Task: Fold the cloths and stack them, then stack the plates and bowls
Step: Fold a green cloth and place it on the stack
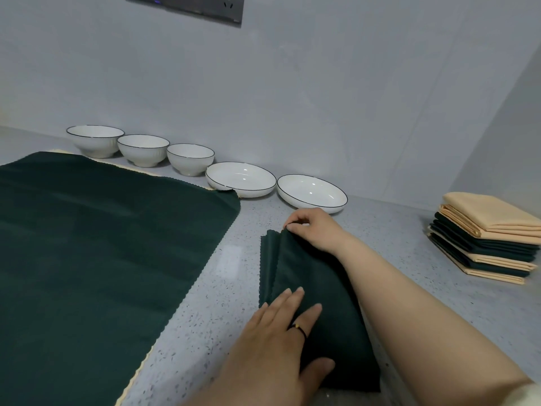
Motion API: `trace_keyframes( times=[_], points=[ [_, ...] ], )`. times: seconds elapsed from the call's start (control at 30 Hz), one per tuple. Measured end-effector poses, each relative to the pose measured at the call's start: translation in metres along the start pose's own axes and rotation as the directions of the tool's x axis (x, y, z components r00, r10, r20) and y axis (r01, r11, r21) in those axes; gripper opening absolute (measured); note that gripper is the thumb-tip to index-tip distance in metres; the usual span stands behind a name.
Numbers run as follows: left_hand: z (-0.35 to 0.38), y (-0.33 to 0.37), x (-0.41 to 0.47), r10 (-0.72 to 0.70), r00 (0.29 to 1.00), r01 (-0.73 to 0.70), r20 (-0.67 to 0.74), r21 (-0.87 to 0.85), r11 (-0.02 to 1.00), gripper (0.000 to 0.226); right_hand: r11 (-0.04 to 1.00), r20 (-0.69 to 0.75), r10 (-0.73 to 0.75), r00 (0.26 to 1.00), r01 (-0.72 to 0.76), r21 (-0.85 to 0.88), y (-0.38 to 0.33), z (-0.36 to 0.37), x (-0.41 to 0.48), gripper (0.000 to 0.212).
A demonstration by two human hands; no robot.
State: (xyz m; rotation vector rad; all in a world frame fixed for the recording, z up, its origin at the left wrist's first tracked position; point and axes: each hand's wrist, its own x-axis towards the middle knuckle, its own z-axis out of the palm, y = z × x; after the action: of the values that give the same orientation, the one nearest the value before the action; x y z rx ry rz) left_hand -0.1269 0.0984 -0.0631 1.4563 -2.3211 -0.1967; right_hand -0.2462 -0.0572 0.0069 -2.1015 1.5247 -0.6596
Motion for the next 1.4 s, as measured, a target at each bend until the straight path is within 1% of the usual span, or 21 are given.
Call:
trace_keyframes(
  times=[0.1, 0.17, 0.2, 0.27, 0.3, 0.37, 0.4, 0.43, 0.5, 0.57, 0.6, 0.67, 0.7, 0.73, 0.77, 0.9, 1.07, 1.13, 1.2, 1.33, 1.4],
  points=[
    [-0.016, 0.003, 0.007, 0.012, 0.997, -0.007, -0.073, 0.076, 0.997, 0.089, 0.988, -0.007, 0.024, 1.0, -0.025, -0.15, 0.003, -0.006, 0.003, 0.016],
    [-0.015, 0.004, 0.005, 0.073, 0.996, -0.071, -0.06, 0.031, 0.997, 0.096, 0.984, 0.018, 0.053, 0.998, -0.049, -0.17, 0.006, -0.006, 0.004, 0.017],
    [-0.012, 0.001, 0.007, 0.105, 0.993, -0.1, -0.06, 0.07, 0.992, 0.094, 0.986, 0.028, 0.061, 0.998, -0.055, -0.157, 0.007, -0.004, 0.004, 0.017],
    [-0.017, -0.001, 0.007, 0.02, 0.999, -0.021, 0.04, 0.031, 0.999, 0.09, 0.988, 0.035, 0.058, 0.998, -0.053, -0.145, 0.009, 0.002, 0.003, 0.018],
    [-0.023, 0.002, 0.006, 0.006, 0.999, -0.009, 0.035, 0.066, 0.998, 0.09, 0.986, 0.043, 0.054, 0.998, -0.046, -0.161, 0.009, 0.006, 0.004, 0.019],
    [-0.018, 0.003, 0.009, 0.078, 0.997, -0.079, 0.012, 0.078, 0.994, 0.102, 0.976, 0.067, 0.057, 0.996, -0.042, -0.214, 0.012, 0.009, 0.005, 0.026],
    [-0.014, 0.003, 0.006, 0.041, 0.993, -0.046, 0.114, 0.034, 0.998, 0.107, 0.974, 0.074, 0.068, 0.995, -0.05, -0.222, 0.015, 0.01, 0.005, 0.03],
    [-0.012, 0.0, 0.007, 0.088, 0.99, -0.099, 0.112, 0.093, 0.991, 0.102, 0.974, 0.075, 0.081, 0.994, -0.063, -0.217, 0.017, 0.01, 0.005, 0.033],
    [-0.015, 0.0, 0.005, -0.002, 0.99, -0.008, 0.143, 0.075, 0.997, 0.089, 0.977, 0.044, 0.093, 0.995, -0.083, -0.197, 0.022, 0.009, 0.005, 0.035],
    [-0.023, 0.003, 0.004, -0.025, 0.979, 0.013, 0.201, 0.062, 0.998, 0.094, 0.979, -0.01, 0.092, 0.996, -0.092, -0.182, 0.026, 0.01, 0.004, 0.029],
    [-0.015, 0.001, 0.007, 0.073, 0.996, -0.075, 0.049, 0.033, 0.997, 0.103, 0.981, -0.036, 0.095, 0.995, -0.1, -0.168, 0.027, 0.011, 0.004, 0.025],
    [-0.02, 0.007, 0.005, 0.041, 0.972, -0.034, 0.231, -0.033, 0.999, 0.118, 0.985, -0.07, 0.094, 0.993, -0.103, -0.14, 0.029, 0.013, 0.002, 0.017],
    [-0.021, 0.008, 0.008, 0.063, 0.982, -0.056, 0.177, -0.046, 0.997, 0.116, 0.986, -0.081, 0.077, 0.994, -0.088, -0.144, 0.031, 0.014, 0.002, 0.015],
    [-0.022, 0.008, 0.008, 0.083, 0.996, -0.083, 0.027, -0.006, 0.997, 0.11, 0.985, -0.096, 0.061, 0.994, -0.075, -0.156, 0.031, 0.014, 0.001, 0.014],
    [-0.024, 0.009, 0.006, 0.067, 0.997, -0.067, -0.037, -0.004, 0.998, 0.104, 0.987, -0.111, 0.045, 0.993, -0.061, -0.15, 0.031, 0.013, 0.001, 0.014],
    [-0.021, 0.002, 0.005, -0.059, 0.994, 0.058, 0.094, 0.012, 0.998, 0.087, 0.999, -0.136, 0.021, 0.99, -0.014, 0.049, 0.017, 0.006, 0.0, 0.016],
    [-0.014, 0.0, 0.002, 0.009, 0.995, -0.016, 0.097, 0.07, 0.997, 0.08, 0.998, -0.058, 0.004, 0.998, 0.0, 0.065, -0.001, 0.016, 0.011, 0.022],
    [-0.009, -0.002, 0.003, -0.004, 0.998, -0.001, 0.06, 0.074, 0.997, 0.081, 0.998, -0.015, 0.002, 1.0, -0.001, 0.064, -0.005, 0.024, 0.015, 0.024],
    [-0.005, -0.004, 0.002, -0.043, 0.996, 0.038, 0.079, 0.066, 0.997, 0.082, 0.997, -0.003, -0.002, 1.0, 0.002, 0.073, -0.007, 0.03, 0.016, 0.017],
    [-0.017, -0.003, 0.006, -0.109, 0.993, 0.111, 0.044, -0.047, 0.993, 0.087, 0.986, -0.056, -0.037, 0.998, 0.045, 0.158, -0.015, 0.032, 0.016, 0.015],
    [-0.023, -0.005, 0.008, -0.223, 0.973, 0.207, -0.063, -0.196, 0.959, 0.092, 0.984, -0.05, -0.068, 0.996, 0.075, 0.16, -0.02, 0.03, 0.016, 0.015]
  ],
)
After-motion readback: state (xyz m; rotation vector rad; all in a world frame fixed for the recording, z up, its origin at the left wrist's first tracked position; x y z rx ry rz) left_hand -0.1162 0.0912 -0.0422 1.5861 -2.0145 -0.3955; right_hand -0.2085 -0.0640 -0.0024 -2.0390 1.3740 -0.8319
